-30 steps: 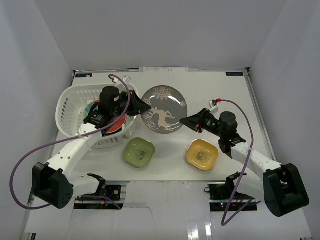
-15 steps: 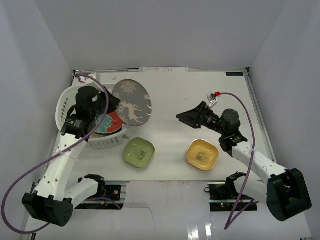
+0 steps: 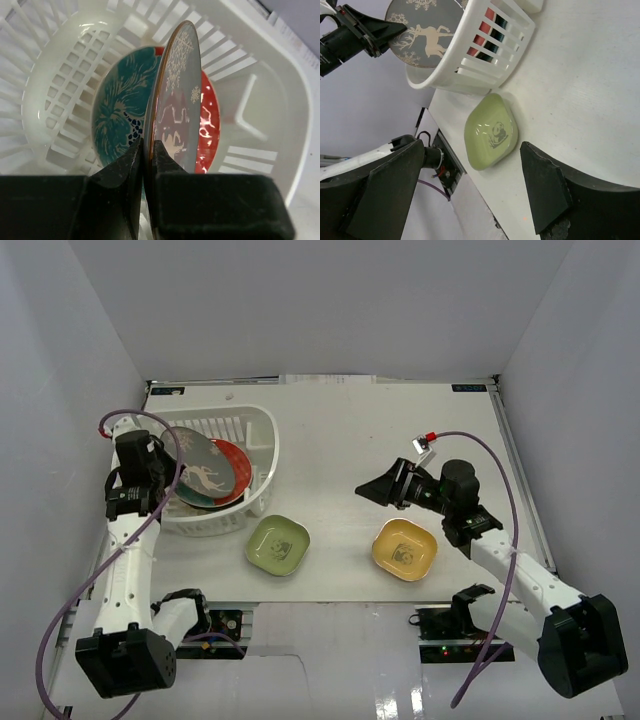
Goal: Place the plates into the plastic bin on the countertop
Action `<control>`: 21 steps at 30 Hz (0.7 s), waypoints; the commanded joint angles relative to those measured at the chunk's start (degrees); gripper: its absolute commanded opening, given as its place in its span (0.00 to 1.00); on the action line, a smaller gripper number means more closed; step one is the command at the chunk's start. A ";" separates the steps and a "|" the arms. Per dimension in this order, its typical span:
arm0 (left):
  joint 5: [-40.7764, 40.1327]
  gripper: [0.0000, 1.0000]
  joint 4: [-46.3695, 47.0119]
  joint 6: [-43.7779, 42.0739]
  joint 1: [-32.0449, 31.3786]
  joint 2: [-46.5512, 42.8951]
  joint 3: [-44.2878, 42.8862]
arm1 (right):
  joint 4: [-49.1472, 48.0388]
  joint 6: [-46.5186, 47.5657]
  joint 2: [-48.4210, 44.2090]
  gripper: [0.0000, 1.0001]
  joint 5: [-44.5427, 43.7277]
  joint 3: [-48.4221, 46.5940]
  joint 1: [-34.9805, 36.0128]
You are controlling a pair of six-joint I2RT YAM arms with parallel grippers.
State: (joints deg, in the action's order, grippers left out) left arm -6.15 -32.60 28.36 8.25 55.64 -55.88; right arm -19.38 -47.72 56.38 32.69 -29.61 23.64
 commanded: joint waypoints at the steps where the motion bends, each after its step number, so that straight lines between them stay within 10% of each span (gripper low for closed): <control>1: 1.41 0.00 7.20 1.70 1.15 -0.88 0.24 | 5.48 6.50 -2.50 0.83 -1.92 -2.21 -0.26; 10: 0.26 0.08 8.61 0.73 1.42 -0.44 4.37 | 11.28 11.77 -2.59 0.83 -6.32 -1.16 -0.26; 21: 1.67 0.98 8.34 0.82 1.33 -3.60 6.40 | 18.40 16.17 -5.05 0.83 -11.33 0.07 -0.26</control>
State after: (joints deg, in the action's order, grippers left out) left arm -5.32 -26.81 29.28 9.43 55.40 -48.34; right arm -2.81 -34.26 52.93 23.44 -29.39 23.64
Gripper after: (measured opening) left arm 0.959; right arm 0.832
